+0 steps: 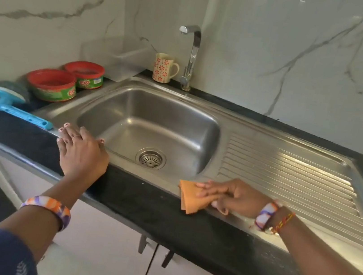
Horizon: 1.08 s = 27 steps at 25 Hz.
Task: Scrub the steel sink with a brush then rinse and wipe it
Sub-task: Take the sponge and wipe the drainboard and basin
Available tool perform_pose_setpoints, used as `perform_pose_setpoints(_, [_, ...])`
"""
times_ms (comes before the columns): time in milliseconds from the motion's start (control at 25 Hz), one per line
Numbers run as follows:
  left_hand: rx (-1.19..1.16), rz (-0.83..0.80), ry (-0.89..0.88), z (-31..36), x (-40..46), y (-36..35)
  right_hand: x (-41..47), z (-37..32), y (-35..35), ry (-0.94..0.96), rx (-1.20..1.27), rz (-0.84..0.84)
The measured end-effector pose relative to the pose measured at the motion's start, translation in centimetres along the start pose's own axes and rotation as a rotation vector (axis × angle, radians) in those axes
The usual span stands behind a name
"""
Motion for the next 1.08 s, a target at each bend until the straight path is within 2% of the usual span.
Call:
perform_pose_setpoints(120, [0.013, 0.046, 0.141, -1.2, -0.6, 0.4, -0.2, 1.8, -0.9, 0.059, -0.081, -0.123])
perform_pose_setpoints(280, [0.002, 0.085, 0.347, -4.7, -0.4, 1.6, 2.1, 1.6, -1.9, 0.15, -0.148, -0.184])
perform_pose_setpoints(440, [-0.083, 0.127, 0.371, -5.4, -0.6, 1.7, 6.1, -2.2, -4.3, 0.27, -0.112, -0.137])
perform_pose_setpoints(680, [-0.027, 0.15, 0.382, -5.9, 0.1, 1.4, 14.9, -8.2, -8.8, 0.329, -0.218, -0.149])
perform_pose_setpoints(880, [-0.028, 0.199, 0.421, -6.6, 0.3, 1.2, 23.4, -13.3, -11.7, 0.269, -0.254, -0.1])
perform_pose_setpoints(1000, [-0.065, 0.215, 0.429, -6.5, 0.2, 1.3, 27.5, -15.2, -13.2, 0.172, -0.123, -0.095])
perform_pose_setpoints(1080, [-0.076, 0.215, 0.435, -6.4, 0.0, 1.3, 29.1, -15.2, -12.8, 0.079, -0.02, -0.021])
Point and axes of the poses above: each hand's wrist, its own x-axis towards the middle knuckle, its own y-axis out of the back of the hand, z = x × y, the point moved 8 cm from there along x, towards the middle knuckle, and after that the axes turned 7 degrees about x, right-handed, at the moved point
